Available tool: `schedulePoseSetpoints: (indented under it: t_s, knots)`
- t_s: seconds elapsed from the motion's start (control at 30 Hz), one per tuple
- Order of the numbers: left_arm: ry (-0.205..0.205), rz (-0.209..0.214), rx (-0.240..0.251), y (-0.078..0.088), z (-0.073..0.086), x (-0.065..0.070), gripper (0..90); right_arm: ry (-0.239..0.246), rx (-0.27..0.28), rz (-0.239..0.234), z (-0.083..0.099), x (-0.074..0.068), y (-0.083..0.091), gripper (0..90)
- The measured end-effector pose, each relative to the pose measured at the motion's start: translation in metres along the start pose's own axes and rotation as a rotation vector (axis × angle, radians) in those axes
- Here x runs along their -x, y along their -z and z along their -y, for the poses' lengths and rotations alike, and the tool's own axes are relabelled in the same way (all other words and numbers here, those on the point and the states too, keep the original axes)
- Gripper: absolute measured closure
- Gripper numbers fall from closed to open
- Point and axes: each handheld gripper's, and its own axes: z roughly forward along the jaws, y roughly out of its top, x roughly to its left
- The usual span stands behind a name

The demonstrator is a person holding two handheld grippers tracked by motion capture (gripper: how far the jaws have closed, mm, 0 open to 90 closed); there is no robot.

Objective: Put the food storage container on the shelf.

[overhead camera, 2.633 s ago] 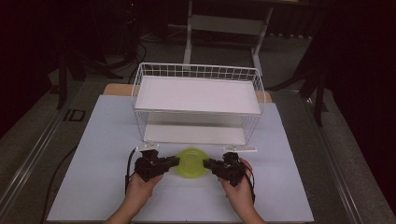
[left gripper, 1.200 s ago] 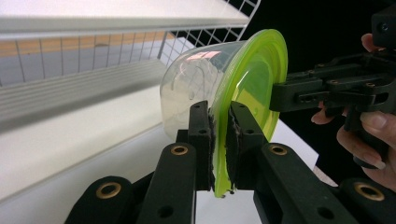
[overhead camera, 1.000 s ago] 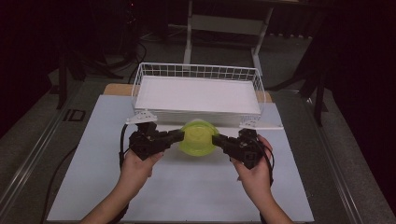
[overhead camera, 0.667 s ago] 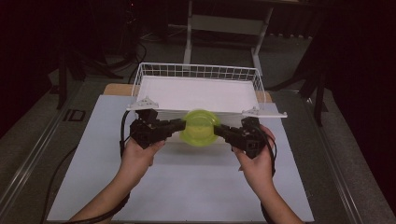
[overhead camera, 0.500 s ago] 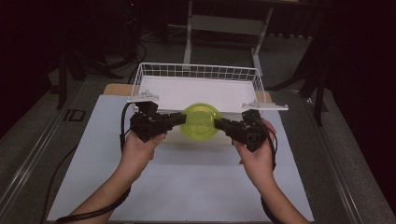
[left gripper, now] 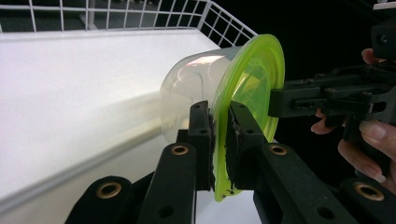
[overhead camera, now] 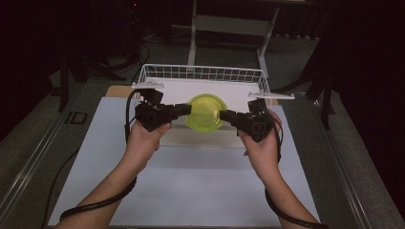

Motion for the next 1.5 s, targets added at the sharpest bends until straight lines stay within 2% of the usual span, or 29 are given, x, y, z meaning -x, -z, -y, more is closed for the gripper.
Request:
schedulePoseSetpoints:
  t_s: [0.1,0.27,0.3,0.4,0.57,0.6,0.67,0.8,1.0,1.07,1.1,1.23,1.33,1.37,1.4,1.5]
  knots:
    - [-0.006,-0.008,-0.006,-0.004,-0.008,-0.004,81.9,-0.004,-0.006,0.017,-0.011,0.003,-0.004,80.1]
    - [0.014,-0.003,-0.016,-0.007,-0.02,-0.012,81.7,-0.022,-0.013,0.014,-0.021,0.006,-0.009,80.1]
    - [-0.004,-0.022,-0.022,-0.009,-0.025,-0.015,81.4,-0.031,-0.026,0.016,-0.026,0.008,-0.012,80.2]
    - [-0.008,-0.024,-0.025,-0.011,-0.027,-0.018,81.2,-0.038,-0.032,0.02,-0.03,0.009,-0.016,80.2]
    - [0.008,0.005,-0.026,-0.013,-0.028,-0.027,80.4,-0.052,-0.048,0.02,-0.036,0.011,-0.021,80.2]
    - [-0.032,-0.006,-0.023,-0.015,-0.026,-0.025,76.1,-0.073,-0.056,0.008,-0.037,0.015,-0.023,80.2]
    - [-0.036,-0.005,-0.031,-0.016,-0.025,-0.026,75.3,-0.097,-0.063,-0.002,-0.037,0.02,-0.027,80.1]
    - [-0.016,0.006,-0.041,-0.021,-0.021,-0.029,68.5,-0.149,-0.067,-0.029,-0.037,0.028,-0.031,80.2]
    - [0.028,-0.001,-0.022,-0.023,-0.02,-0.032,67.0,-0.176,-0.088,-0.031,-0.043,0.029,-0.033,80.3]
    - [0.054,0.004,-0.014,-0.023,-0.021,-0.033,67.2,-0.225,-0.118,-0.066,-0.046,0.033,-0.035,80.3]
    - [0.057,-0.002,-0.017,-0.024,-0.022,-0.033,67.8,-0.223,-0.129,-0.048,-0.05,0.035,-0.037,80.1]
    - [0.092,-0.016,-0.007,-0.025,-0.023,-0.036,69.2,-0.245,-0.151,-0.043,-0.056,0.038,-0.041,80.0]
    - [0.093,-0.021,-0.003,-0.026,-0.024,-0.037,72.6,-0.269,-0.164,-0.037,-0.06,0.04,-0.044,79.9]
    - [0.1,-0.041,-0.009,-0.027,-0.024,-0.038,77.2,-0.27,-0.17,-0.032,-0.062,0.04,-0.045,79.9]
    - [0.117,-0.031,-0.005,-0.027,-0.025,-0.039,77.2,-0.272,-0.171,-0.035,-0.062,0.041,-0.045,79.9]
    - [0.122,-0.034,-0.01,-0.029,-0.026,-0.041,77.2,-0.28,-0.17,-0.027,-0.063,0.041,-0.045,79.7]
